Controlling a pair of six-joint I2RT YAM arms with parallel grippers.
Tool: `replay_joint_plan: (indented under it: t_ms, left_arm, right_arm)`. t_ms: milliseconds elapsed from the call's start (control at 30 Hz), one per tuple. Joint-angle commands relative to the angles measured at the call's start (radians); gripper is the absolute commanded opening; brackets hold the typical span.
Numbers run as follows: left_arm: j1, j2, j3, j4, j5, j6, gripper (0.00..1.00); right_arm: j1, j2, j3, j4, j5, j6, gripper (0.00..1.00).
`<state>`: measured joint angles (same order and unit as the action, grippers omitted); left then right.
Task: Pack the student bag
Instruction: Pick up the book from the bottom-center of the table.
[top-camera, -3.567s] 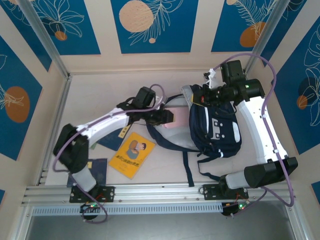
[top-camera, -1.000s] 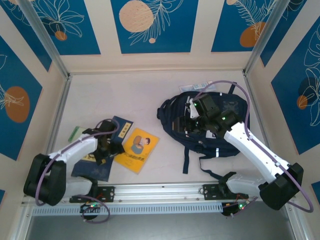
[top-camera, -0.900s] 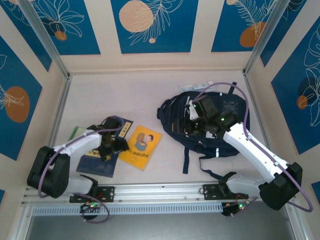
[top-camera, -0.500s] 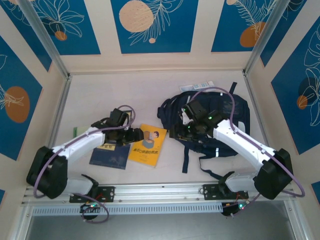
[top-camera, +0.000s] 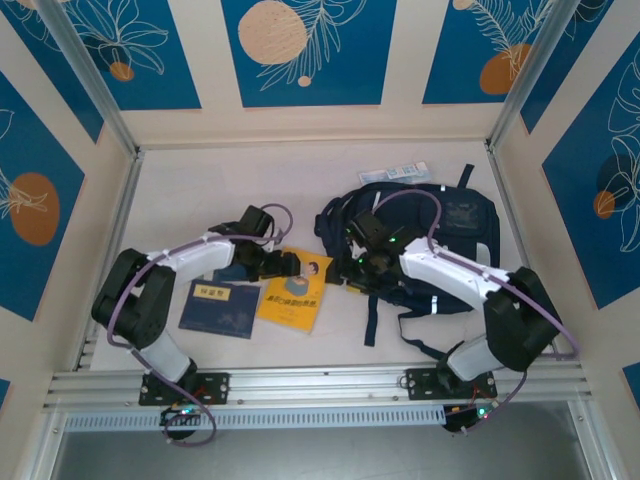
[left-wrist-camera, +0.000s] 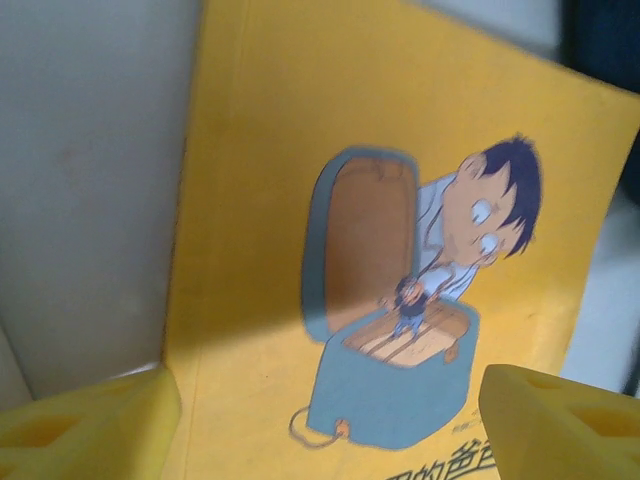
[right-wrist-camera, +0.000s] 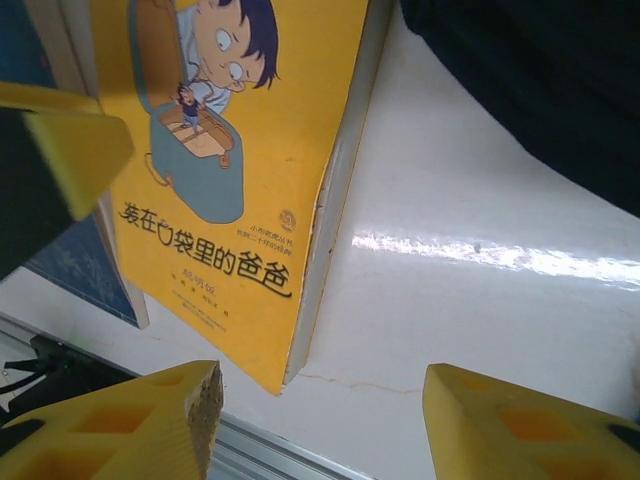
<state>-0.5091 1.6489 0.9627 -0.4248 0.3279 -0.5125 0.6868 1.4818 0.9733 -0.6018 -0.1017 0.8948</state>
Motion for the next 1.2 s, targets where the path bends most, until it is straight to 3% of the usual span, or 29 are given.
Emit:
replay_joint_plan:
  t_ms: [0,567,767,933,1167]
  left_arm:
    - [-0.002,0.031,0.032,-0.01,-0.024,0.049,0.8]
    - [-0.002,-0.025,-0.038,-0.115,-0.026,0.115,0.8]
    - [-0.021,0.016,-0.062,-0.069,0.086,0.078,0.79]
    - [-0.083,0.035,-0.06,-0.024,0.194,0.041,0.76]
    - [-0.102,0.036,-0.025,-0.05,0.221,0.024,0.72]
  right_arm:
    - [0.018,0.081,0.003,0.045,-0.054,0.056,0.58]
    - [-0.001,0.4,0.116,0.137,-0.124,0.089,0.53]
    - [-0.006,0.451,0.13,0.154,-0.149,0.083,0.44]
    - [-0.018,0.461,0.121,0.254,-0.24,0.092,0.38]
    - [-0.04,0.44,0.089,0.349,-0.371,0.09,0.31]
